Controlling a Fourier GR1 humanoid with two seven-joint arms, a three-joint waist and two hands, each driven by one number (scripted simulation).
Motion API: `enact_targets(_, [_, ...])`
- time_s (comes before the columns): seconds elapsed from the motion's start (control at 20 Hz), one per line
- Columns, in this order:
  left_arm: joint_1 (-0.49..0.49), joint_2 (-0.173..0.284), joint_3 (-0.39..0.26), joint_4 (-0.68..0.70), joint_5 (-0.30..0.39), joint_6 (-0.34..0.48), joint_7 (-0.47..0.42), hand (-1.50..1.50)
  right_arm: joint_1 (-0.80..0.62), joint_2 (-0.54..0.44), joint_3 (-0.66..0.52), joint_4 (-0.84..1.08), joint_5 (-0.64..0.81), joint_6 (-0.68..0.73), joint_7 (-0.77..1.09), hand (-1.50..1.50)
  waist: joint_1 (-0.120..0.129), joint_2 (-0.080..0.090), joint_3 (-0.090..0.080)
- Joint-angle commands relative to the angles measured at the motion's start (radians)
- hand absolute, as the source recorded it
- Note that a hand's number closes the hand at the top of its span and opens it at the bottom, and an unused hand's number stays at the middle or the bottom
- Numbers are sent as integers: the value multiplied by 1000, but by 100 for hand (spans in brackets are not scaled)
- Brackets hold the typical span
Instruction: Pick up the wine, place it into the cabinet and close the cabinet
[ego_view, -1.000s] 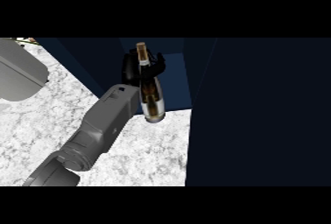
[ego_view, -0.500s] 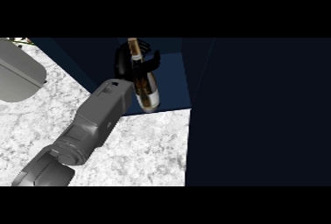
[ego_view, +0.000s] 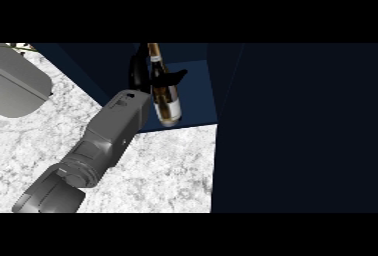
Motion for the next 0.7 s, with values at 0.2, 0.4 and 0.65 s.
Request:
enact_targets(0.2, [16, 10, 10, 4, 4, 19, -11, -150, -6, -4, -7, 6, 10, 4, -4, -150, 10, 1, -2])
enact_targets(0.4, [52, 23, 21, -26, 11, -23, -86, -150, 4, -1, 1, -28, -20, 5, 5, -150, 3, 2, -3])
enact_targets(0.65, [25, -8, 19, -27, 3, -39, -77, -150, -19, 21, 42, -4, 45, -8, 2, -150, 20, -1, -2])
